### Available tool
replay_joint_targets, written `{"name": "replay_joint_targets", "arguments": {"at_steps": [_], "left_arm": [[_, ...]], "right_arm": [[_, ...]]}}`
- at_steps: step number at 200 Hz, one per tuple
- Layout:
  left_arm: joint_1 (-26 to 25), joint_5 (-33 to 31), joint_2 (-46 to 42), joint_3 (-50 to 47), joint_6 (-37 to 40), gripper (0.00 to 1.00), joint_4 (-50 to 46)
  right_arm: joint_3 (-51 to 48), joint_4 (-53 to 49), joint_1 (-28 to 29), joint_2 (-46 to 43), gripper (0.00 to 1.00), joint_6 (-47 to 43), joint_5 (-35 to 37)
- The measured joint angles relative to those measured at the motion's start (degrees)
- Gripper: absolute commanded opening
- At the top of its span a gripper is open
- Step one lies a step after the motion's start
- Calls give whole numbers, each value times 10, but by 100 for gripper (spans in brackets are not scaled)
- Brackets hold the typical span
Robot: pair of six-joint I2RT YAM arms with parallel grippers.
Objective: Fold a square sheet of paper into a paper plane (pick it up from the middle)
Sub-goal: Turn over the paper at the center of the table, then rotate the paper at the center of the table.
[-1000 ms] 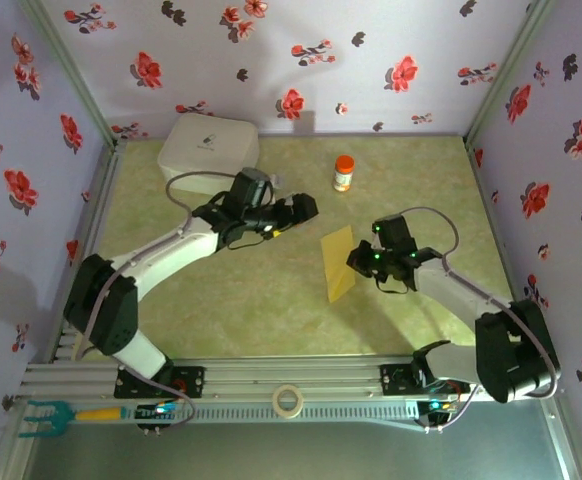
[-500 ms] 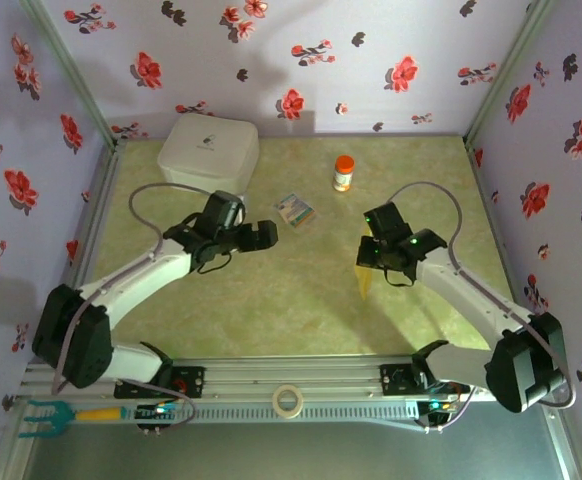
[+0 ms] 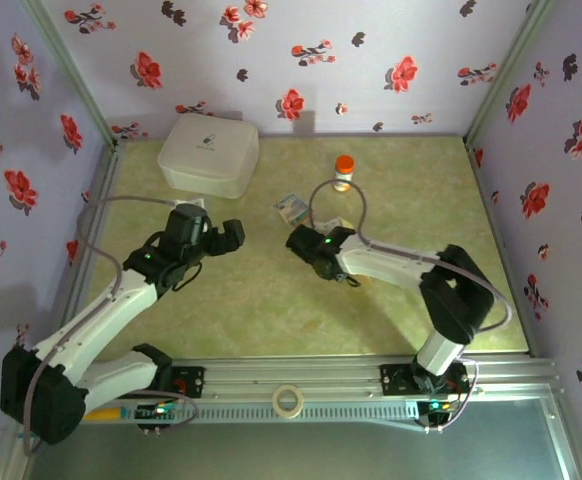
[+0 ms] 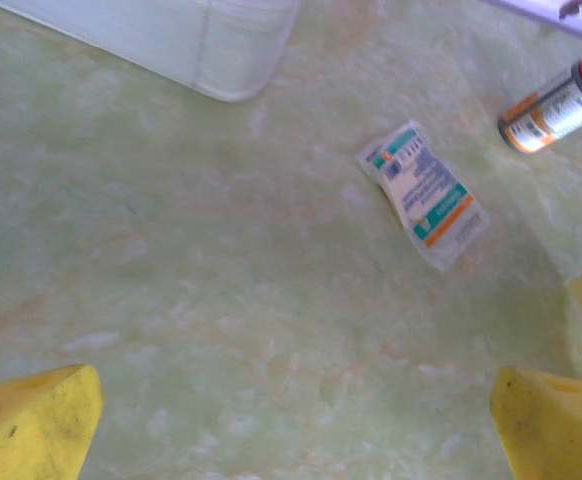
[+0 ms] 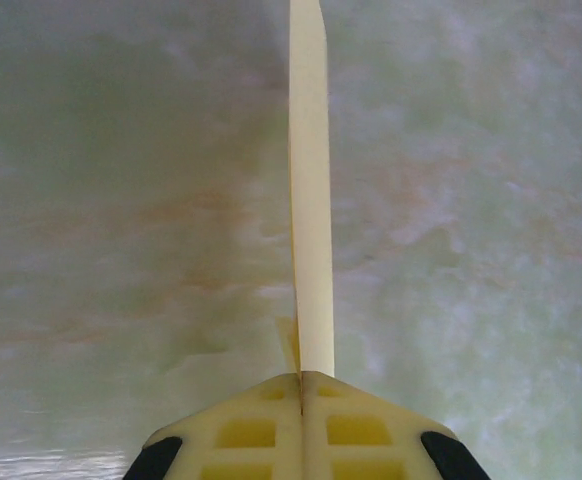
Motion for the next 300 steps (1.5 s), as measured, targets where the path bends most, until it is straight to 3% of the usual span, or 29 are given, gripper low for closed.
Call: {"name": "replay_joint_targets", "arguments": {"at_steps": [13,38,68,87,105,129,146,170,234,300], "left_arm": [[7,-1,-14,-8,-7,100,-2],[9,0,-31,-22,-26,100,-11],[9,16,-38,-31,-52,100,-21],[9,42,-28,-31,-70,100,-21],[9,71,-5,-34,-91,100,-7],[-5,93,34,-36,-115,100,18],[-22,101,61,-35,-125,100,28],[-44,106,96,-21,-132,100,36],[-64,126,124,-17,-139,100,104],[-64,181,163,-19,-148,84,174]], "right_arm": [[11,20,12,27,10,-6,-44],[14,75,18,32,49,-5,-158],[-28,157,-16,-51,58,16,-279],[-101,212,-76,-154,56,41,-347],[-180,262,-173,-239,48,71,-415],[-266,304,-286,-280,40,100,-495],[-307,322,-326,-280,36,115,-545],[-321,348,-342,-254,25,129,-609],[-320,408,-343,-165,24,146,-681],[-339,470,-343,-134,19,194,-695]]}}
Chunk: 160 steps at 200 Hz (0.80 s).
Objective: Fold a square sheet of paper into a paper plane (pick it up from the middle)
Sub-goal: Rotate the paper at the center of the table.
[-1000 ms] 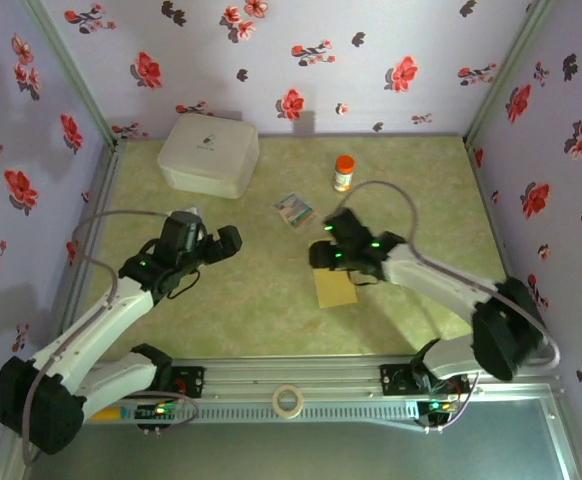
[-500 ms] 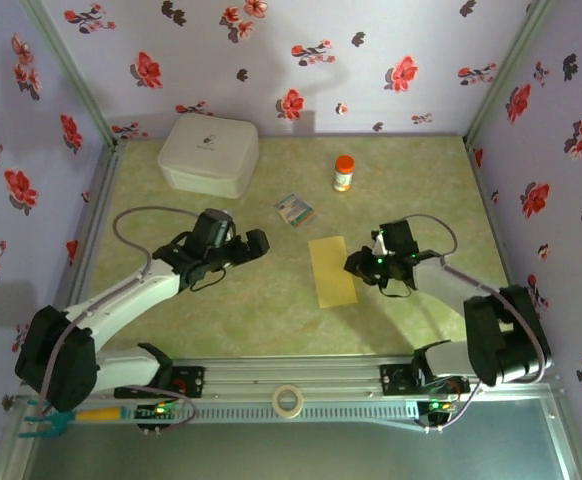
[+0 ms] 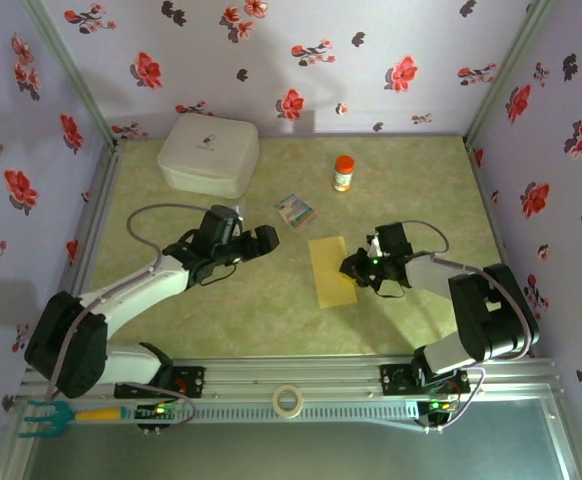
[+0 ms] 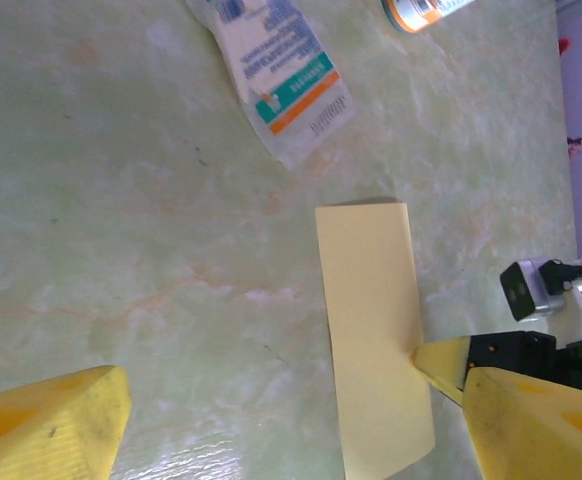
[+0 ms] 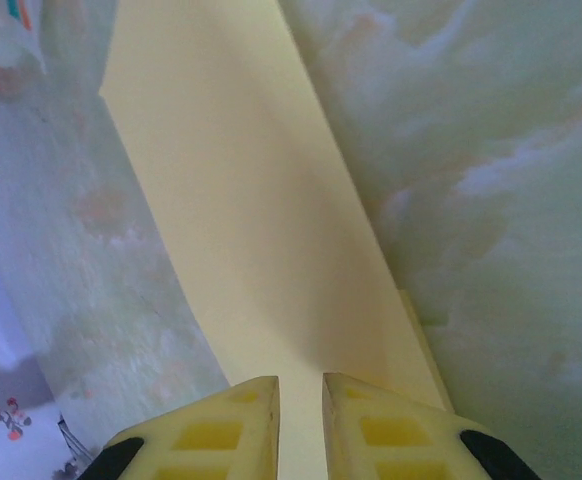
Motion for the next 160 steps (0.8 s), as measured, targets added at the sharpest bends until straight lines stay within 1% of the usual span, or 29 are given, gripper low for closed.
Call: {"name": "replay_joint_targets", "arguments": {"at_steps": [26,44,55,77,97,118,143,160], "left_arm": [[-1,32,31,-1,-5,77,29],[-2,53,53,-1,-7,69,40],[-3,65,68,1,-8,63,44],[-11,86,97,12,-11,56,50],[-21,101,120,28,-13,54,56],[-34,114,141,39,-16,54,65],[-48,124,168,48,-19,54,76],[-55,130,189,52,-24,52,86]], "right_arm": [[-33,40,2,0,18,47,0],[-52,74,4,-6,18,78,-4],[-57,76,6,-14,18,90,-4],[-53,65,5,-40,17,95,-4],[-32,21,2,-66,15,75,7],[-17,2,-5,-72,9,51,12],[-16,-4,-7,-42,7,30,9],[-16,-5,-7,-14,6,25,7]]}}
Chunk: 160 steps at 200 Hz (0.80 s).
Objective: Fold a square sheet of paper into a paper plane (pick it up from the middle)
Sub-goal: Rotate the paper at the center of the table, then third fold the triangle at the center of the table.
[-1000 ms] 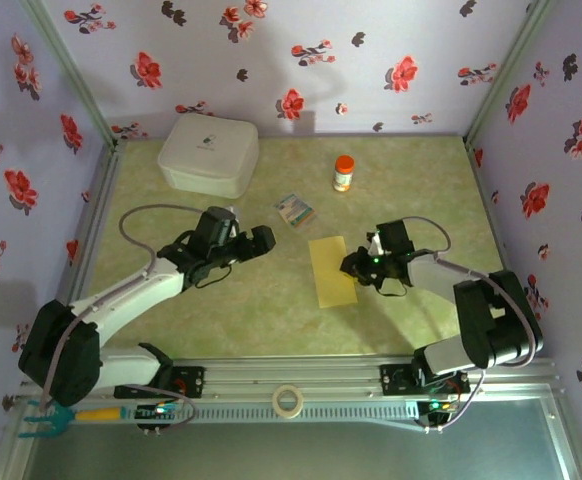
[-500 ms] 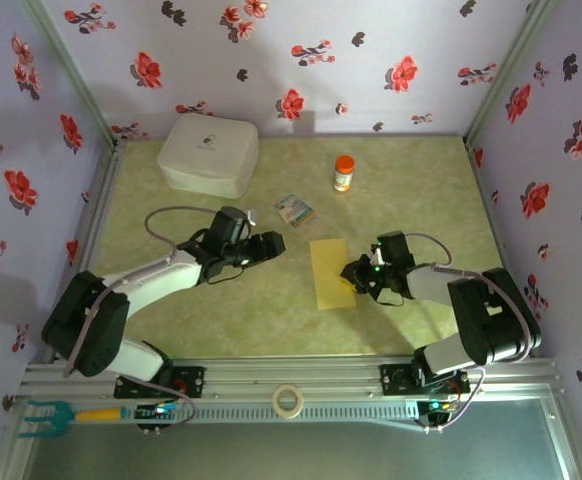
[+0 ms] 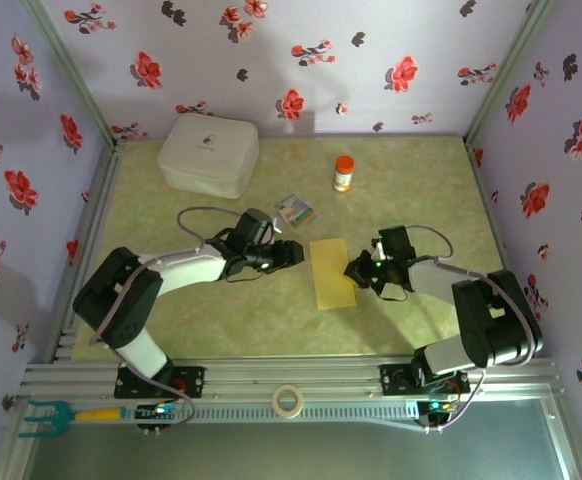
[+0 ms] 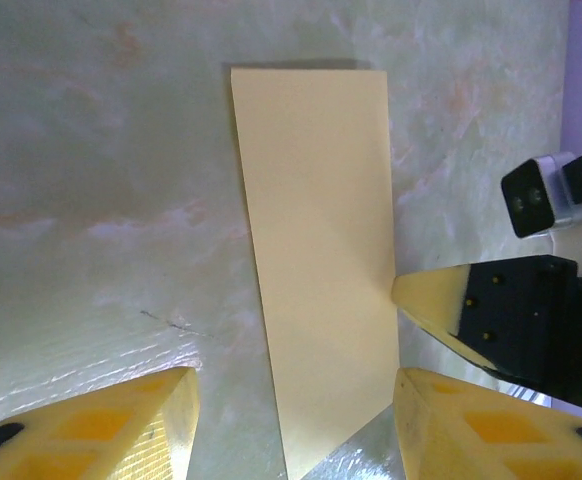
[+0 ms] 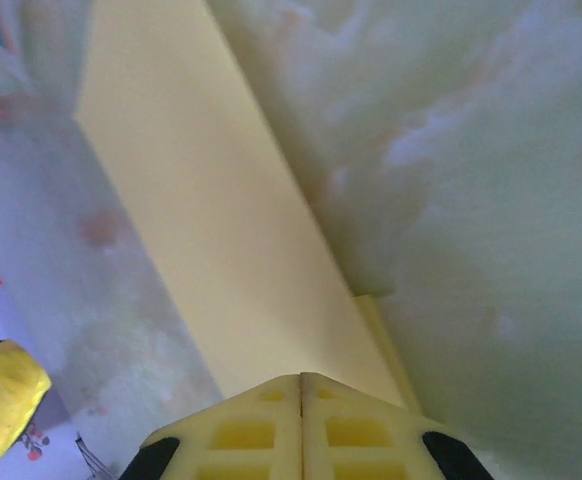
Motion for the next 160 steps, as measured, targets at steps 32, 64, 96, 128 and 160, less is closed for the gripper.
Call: {"name": "replay_joint_targets", "arguments": {"at_steps": [32,64,96,128,160], "left_arm": [[-9,14,35,13,-9,50,9],[-10,21,60,26,-16,47,14],[-11,30,89,44,-25,40,18],[-11,38,115,57,-28,35,19],[-12,42,139,72,-30,32,19]], "right_arm": [[-5,19,0,24,5,10,-4],[-42,101,0,24,4,66,-16],[-52,129,0,24,4,100,-17],[-52,128,1,24,3,105,-16],[-52,127,2,24,2,105,-15]]}}
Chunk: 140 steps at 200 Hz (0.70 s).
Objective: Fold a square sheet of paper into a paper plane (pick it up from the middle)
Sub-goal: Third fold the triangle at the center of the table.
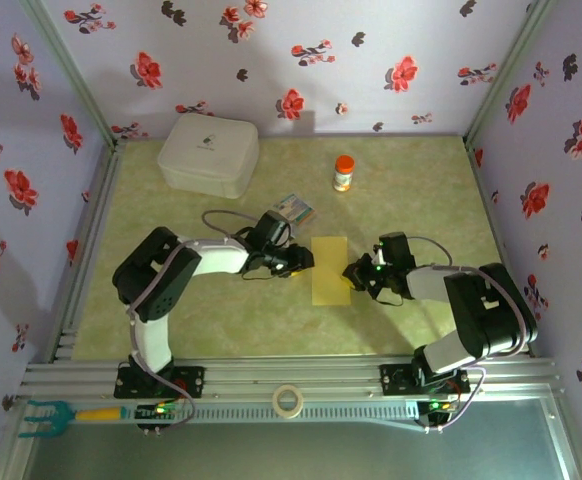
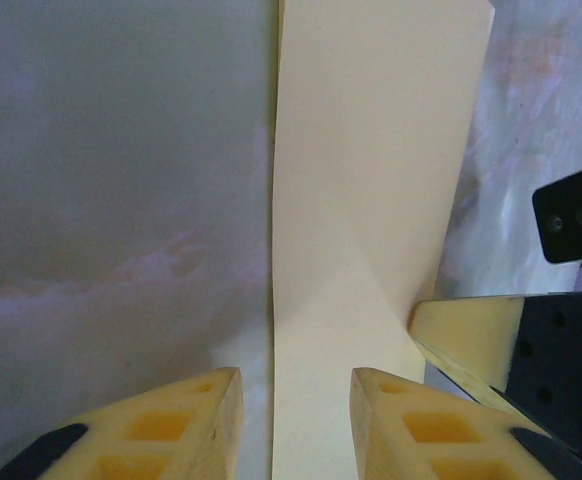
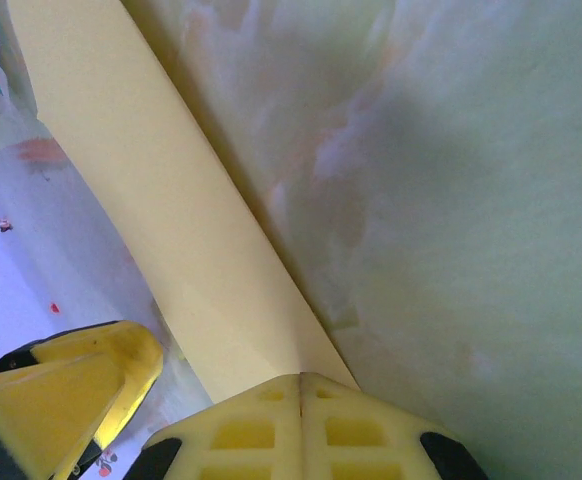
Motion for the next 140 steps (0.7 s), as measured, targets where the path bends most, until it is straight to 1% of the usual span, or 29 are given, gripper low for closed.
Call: {"name": "replay_joint_targets", "arguments": {"at_steps": [19,73,115,140], "left_arm": [[-3,3,12,10,-4,30,0],[-7,8,28,30,-11,30,-13],[-14,-1,30,53,-10,30,-61],[-17,-4,30,56,-10,29,-72]], "right_arm": [[0,0,1,0,3,0,1],[0,0,2,-1,2,0,2],[0,-1,2,-1,2,0,4],[0,-1,2,-1,2,0,4]]}}
